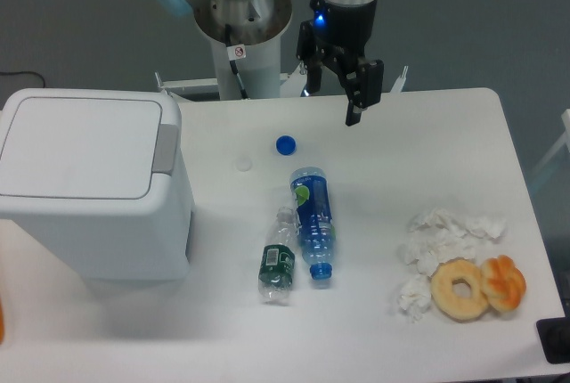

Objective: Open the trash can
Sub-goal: 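Move the open gripper toward the white trash can lid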

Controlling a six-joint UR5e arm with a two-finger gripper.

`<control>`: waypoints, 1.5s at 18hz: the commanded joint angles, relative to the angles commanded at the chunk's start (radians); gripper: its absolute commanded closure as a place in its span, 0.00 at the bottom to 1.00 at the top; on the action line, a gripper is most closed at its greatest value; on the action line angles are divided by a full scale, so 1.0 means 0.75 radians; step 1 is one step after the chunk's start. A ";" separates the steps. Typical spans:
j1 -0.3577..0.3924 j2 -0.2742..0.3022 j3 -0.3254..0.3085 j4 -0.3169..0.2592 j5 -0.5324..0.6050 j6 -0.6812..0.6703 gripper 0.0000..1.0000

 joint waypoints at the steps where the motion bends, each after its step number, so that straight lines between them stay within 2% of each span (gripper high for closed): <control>1: 0.000 0.000 0.000 0.002 0.000 0.004 0.00; 9: -0.022 -0.022 0.010 0.025 -0.008 -0.002 0.00; 14: -0.027 -0.022 0.024 0.025 -0.026 -0.120 0.00; 24: -0.045 -0.018 0.039 0.080 -0.304 -0.658 0.00; 27: -0.082 -0.018 0.057 0.080 -0.329 -0.844 0.00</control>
